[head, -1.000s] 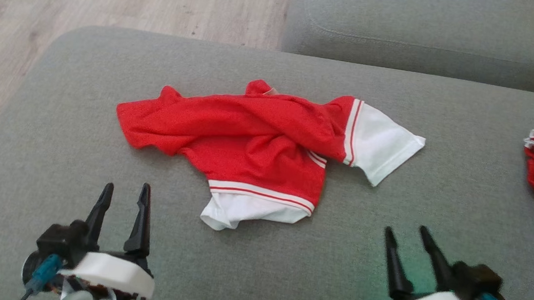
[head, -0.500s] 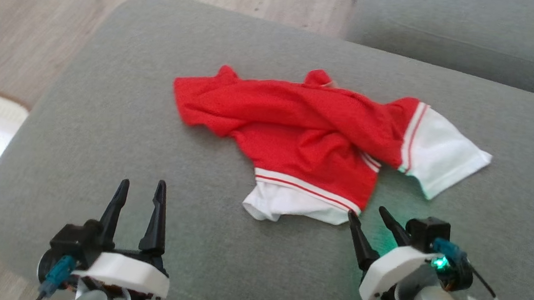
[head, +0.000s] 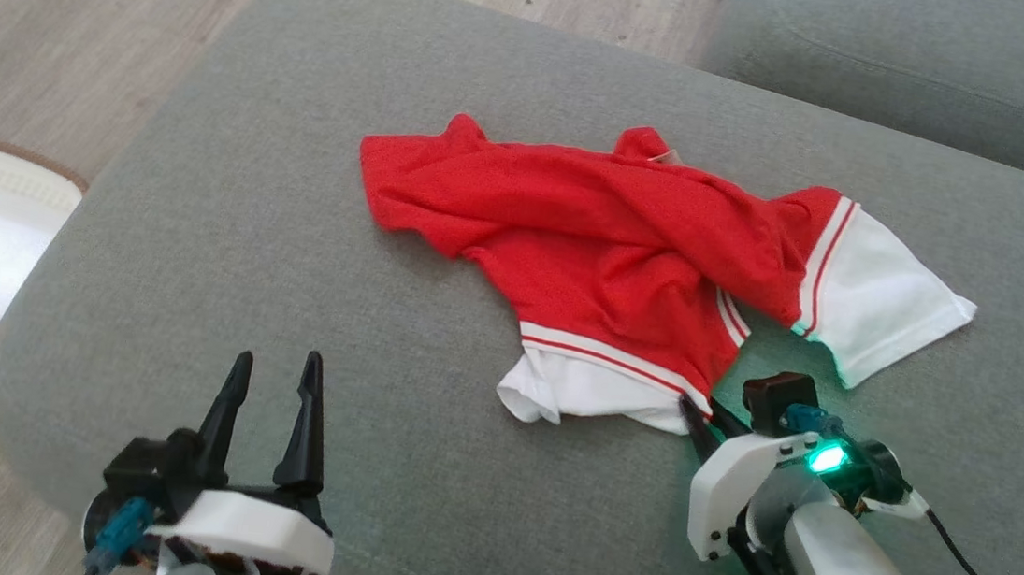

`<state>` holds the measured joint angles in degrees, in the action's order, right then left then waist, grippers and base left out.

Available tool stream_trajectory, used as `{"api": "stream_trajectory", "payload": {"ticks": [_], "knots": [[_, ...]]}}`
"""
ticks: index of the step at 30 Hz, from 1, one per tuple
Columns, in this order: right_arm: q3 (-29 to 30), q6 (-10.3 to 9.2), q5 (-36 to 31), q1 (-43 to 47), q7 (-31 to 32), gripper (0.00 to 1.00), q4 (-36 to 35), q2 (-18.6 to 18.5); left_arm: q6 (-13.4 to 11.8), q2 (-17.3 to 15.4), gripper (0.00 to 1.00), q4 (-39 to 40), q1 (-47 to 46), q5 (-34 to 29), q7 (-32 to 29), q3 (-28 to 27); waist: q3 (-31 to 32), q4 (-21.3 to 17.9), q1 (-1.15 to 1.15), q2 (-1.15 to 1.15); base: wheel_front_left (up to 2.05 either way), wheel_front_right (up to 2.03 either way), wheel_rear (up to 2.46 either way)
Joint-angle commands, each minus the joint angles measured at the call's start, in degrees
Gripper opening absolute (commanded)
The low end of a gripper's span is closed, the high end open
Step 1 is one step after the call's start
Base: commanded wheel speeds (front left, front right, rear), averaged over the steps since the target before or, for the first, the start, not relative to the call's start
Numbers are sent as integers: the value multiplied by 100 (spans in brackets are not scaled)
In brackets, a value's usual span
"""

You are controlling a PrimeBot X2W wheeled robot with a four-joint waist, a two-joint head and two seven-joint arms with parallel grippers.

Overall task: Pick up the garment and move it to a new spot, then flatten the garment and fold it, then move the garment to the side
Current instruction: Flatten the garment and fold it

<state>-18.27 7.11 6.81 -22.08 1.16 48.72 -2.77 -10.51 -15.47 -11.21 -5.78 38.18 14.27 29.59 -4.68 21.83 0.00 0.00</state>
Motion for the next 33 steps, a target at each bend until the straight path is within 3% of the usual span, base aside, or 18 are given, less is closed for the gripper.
{"api": "stream_trajectory", "payload": {"ticks": [1, 7, 12, 20, 27, 29, 33], "knots": [[-108, 37, -64, -89, 51, 0, -75, -10, 24, -31, 100, 116, -127, -58, 64, -242, 26, -75, 0, 0, 0, 0, 0], [335, 37, -303, -58, -120, 0, -364, -10, 45, -13, 100, 100, -63, -101, 68, -281, 116, -394, 0, 0, 0, 0, 0], [1292, 37, -756, 307, -148, 0, -1117, -10, 42, -9, 100, 113, 22, -131, 70, -291, 213, -701, 0, 0, 0, 0, 0], [2685, 37, -1555, 1170, 553, 0, -3412, -27, 42, -5, 100, 162, 81, -155, 71, -268, 215, -898, 0, 0, 0, 0, 0], [3015, 37, -1798, 1584, 1462, 0, -5467, -24, 87, 31, 100, 161, 39, -180, 68, -187, 156, -775, 0, 0, 0, 0, 0], [2960, 37, -1823, 1626, 1664, 0, -5605, -27, 101, 50, 100, 139, 16, -175, 68, -175, 139, -714, 0, 0, 0, 0, 0], [2826, 37, -1771, 1588, 1870, 0, -5181, -39, 129, 73, 100, 99, -20, -175, 68, -151, 113, -632, 0, 0, 0, 0, 0]]}}
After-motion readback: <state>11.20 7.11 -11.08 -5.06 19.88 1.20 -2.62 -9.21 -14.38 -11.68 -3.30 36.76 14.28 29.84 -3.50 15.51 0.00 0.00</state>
